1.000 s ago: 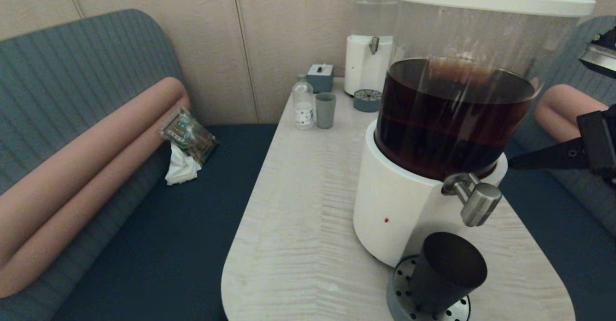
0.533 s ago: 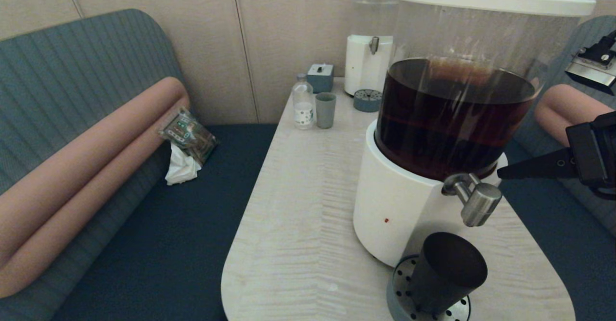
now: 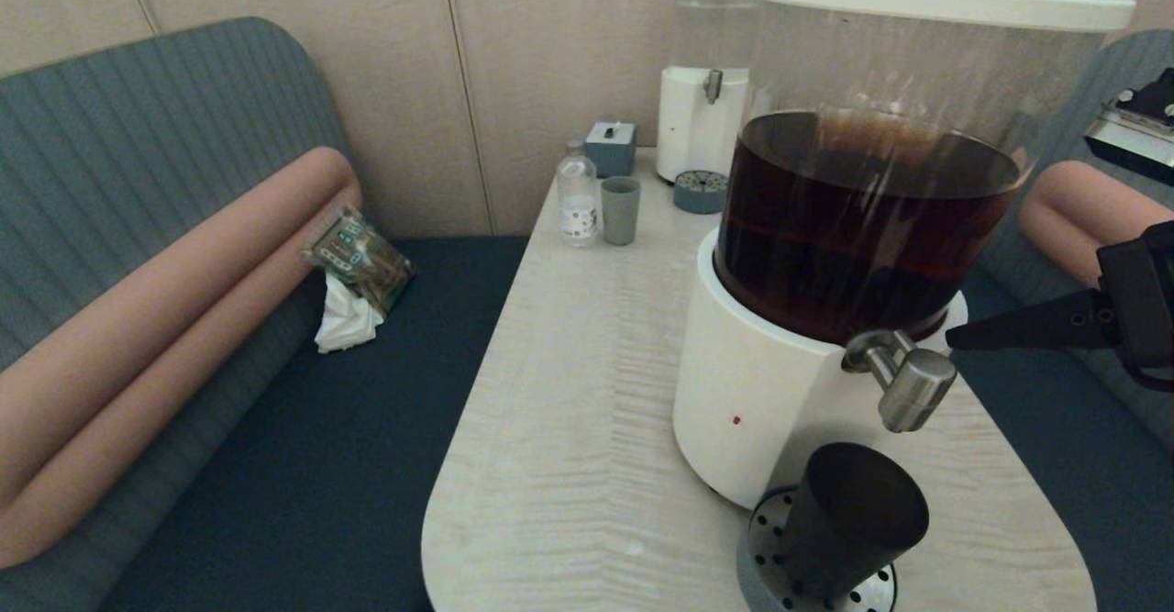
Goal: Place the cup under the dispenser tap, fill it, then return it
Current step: Turn on the faucet
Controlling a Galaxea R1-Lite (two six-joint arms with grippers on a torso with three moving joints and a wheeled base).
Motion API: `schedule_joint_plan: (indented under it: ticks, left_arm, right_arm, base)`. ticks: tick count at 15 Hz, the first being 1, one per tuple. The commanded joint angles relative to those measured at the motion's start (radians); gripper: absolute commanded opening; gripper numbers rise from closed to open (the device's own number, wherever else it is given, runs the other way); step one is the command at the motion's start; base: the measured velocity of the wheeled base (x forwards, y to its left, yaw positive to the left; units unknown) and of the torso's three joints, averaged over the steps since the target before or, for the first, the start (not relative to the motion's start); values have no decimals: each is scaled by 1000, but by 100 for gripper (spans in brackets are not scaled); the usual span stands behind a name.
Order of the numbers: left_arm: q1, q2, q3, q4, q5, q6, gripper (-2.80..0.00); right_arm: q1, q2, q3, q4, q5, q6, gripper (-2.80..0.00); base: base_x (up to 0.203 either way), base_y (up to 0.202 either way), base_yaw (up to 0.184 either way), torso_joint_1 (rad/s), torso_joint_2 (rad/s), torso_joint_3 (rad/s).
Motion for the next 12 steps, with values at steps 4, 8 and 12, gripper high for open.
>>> schedule_joint_plan:
  ticks: [4,8,12]
  left_arm:
    - [0,1,0,0,0,0,-280]
    - [0,1,0,0,0,0,-280]
    - [0,1,0,0,0,0,-280]
  right_arm:
    - [2,-32,47,-5,11,-60,-280]
    - [1,-38,76,-39,11,-93,-280]
    - [1,-38,86,-59,31,-102,-280]
  base:
    - [0,0,0,0,0,0]
    - [0,0,0,0,0,0]
    - [0,0,0,0,0,0]
